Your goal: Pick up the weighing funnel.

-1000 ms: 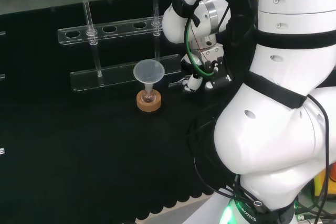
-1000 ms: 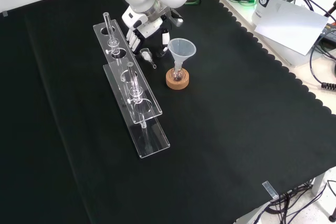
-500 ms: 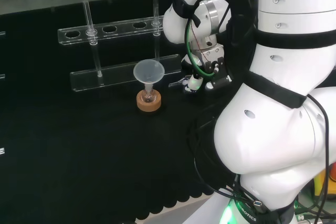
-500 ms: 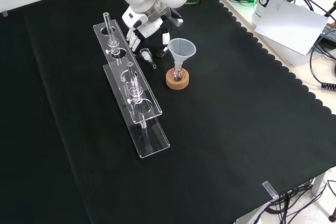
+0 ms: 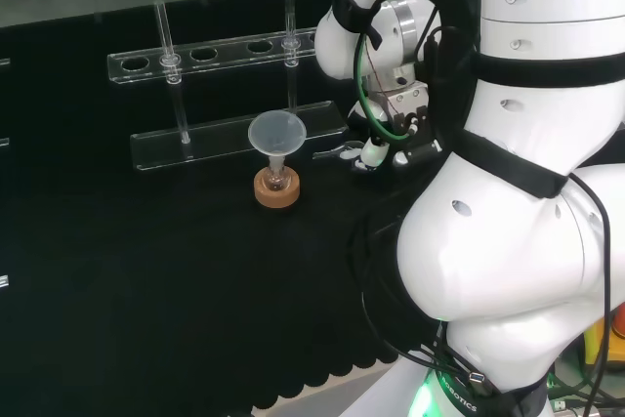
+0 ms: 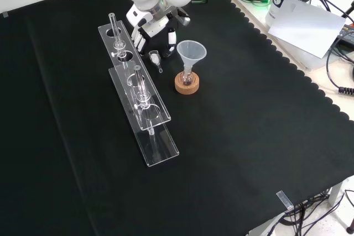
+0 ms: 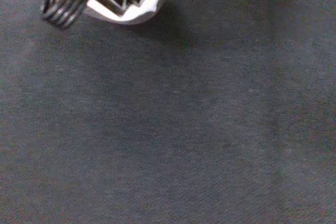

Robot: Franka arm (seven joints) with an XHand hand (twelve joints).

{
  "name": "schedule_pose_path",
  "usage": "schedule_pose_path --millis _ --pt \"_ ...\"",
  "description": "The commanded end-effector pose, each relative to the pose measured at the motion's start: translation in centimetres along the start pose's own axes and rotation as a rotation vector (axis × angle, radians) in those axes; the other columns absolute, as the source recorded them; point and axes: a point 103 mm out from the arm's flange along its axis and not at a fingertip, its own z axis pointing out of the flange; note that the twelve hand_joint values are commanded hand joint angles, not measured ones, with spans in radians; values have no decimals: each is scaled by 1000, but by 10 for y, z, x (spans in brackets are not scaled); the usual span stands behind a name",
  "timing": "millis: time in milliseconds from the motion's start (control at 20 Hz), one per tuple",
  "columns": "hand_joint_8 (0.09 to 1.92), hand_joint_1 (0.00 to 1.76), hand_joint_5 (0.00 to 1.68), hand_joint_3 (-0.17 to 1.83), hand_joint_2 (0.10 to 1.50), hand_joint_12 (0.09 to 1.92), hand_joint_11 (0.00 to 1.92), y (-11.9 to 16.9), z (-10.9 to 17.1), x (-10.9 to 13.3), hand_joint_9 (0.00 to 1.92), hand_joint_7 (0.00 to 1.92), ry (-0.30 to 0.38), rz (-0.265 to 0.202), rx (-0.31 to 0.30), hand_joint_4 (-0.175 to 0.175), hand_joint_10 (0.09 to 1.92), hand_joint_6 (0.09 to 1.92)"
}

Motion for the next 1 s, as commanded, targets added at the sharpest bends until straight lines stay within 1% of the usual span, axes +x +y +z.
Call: schedule_pose_path --millis 50,100,150,200,250,300,450,500,550,600,650,750,800,850,950,1000 --pt "734 1020 727 702 598 1202 645 -1 1 5 754 481 -15 9 -10 24 557 886" --pt "737 1028 835 596 705 1196 661 0 1 5 771 493 -12 7 -8 81 556 930" --pt "737 1032 913 464 813 1185 679 1 0 5 789 504 -9 5 -7 124 548 958" --pt "732 1033 958 347 896 1174 692 2 1 5 803 513 -5 3 -4 150 535 973" --pt "727 1034 983 259 952 1167 700 3 0 4 814 519 -3 1 -2 163 523 974" --pt "724 1034 996 206 984 1164 704 3 0 3 820 523 4 -13 0 170 514 973" --pt "720 1029 993 140 1026 1158 710 4 0 5 828 527 11 -17 9 175 503 989" --pt "716 1030 916 114 995 1155 710 4 0 6 825 520 13 -16 13 123 498 971" --pt "707 1032 852 154 939 1151 709 4 0 6 828 518 15 -16 20 77 483 956" --pt "704 1031 776 270 858 1151 703 4 0 6 823 507 18 -14 31 37 475 948" --pt "706 1028 720 410 773 1162 688 4 0 5 810 494 22 -13 44 14 474 945" --pt "718 1021 655 625 651 1177 666 3 1 4 782 468 26 -15 62 -10 491 943" --pt "722 1017 632 679 621 1181 656 3 1 4 771 458 26 -14 65 -15 498 940" --pt "724 1015 612 708 603 1184 649 3 1 4 763 449 26 -10 68 -19 503 936" --pt "727 996 506 739 572 1210 605 2 1 5 726 410 26 -8 65 -38 517 878" --pt "735 991 480 751 562 1221 593 2 1 6 711 398 25 -7 63 -43 533 860"
